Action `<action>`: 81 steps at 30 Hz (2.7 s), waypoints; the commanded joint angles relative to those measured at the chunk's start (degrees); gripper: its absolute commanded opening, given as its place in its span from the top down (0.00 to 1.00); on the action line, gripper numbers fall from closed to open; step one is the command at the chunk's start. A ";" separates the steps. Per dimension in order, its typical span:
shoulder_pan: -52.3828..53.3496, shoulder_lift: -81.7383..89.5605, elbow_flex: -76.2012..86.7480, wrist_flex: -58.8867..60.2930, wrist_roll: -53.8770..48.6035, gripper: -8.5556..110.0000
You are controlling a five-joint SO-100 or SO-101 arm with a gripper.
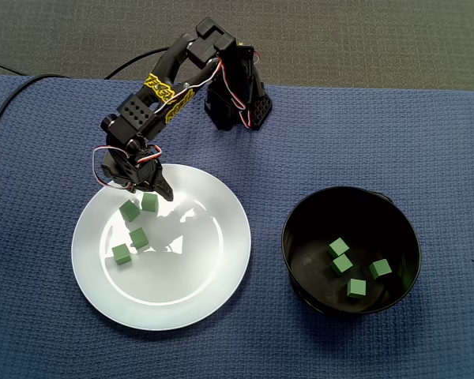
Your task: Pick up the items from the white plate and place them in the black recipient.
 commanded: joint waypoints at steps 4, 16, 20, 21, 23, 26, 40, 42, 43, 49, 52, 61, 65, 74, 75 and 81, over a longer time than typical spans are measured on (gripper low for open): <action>-2.11 0.00 1.14 -3.96 2.64 0.69; -3.08 -0.97 6.33 -11.87 4.31 0.73; -2.99 -1.14 7.56 -13.45 4.04 0.81; -2.99 -1.14 7.73 -13.54 4.04 0.86; -2.99 -1.23 7.82 -13.62 4.31 0.93; -2.90 -1.32 8.00 -13.62 4.22 0.93; -3.78 5.01 -4.31 5.27 13.27 0.93; -4.31 7.29 -11.34 15.21 17.58 0.93; -4.83 8.26 -15.12 20.04 20.21 0.93; -13.80 15.03 -32.61 34.54 41.31 0.93; -21.18 19.69 -38.06 30.06 55.90 0.93; -54.76 35.86 -28.30 -6.33 73.39 0.93; -67.76 37.27 -11.87 -26.28 70.22 0.93; -74.71 22.32 14.41 -50.10 76.38 0.93; -74.36 20.57 15.12 -50.89 76.64 0.93; -72.86 17.14 16.61 -51.33 79.54 0.74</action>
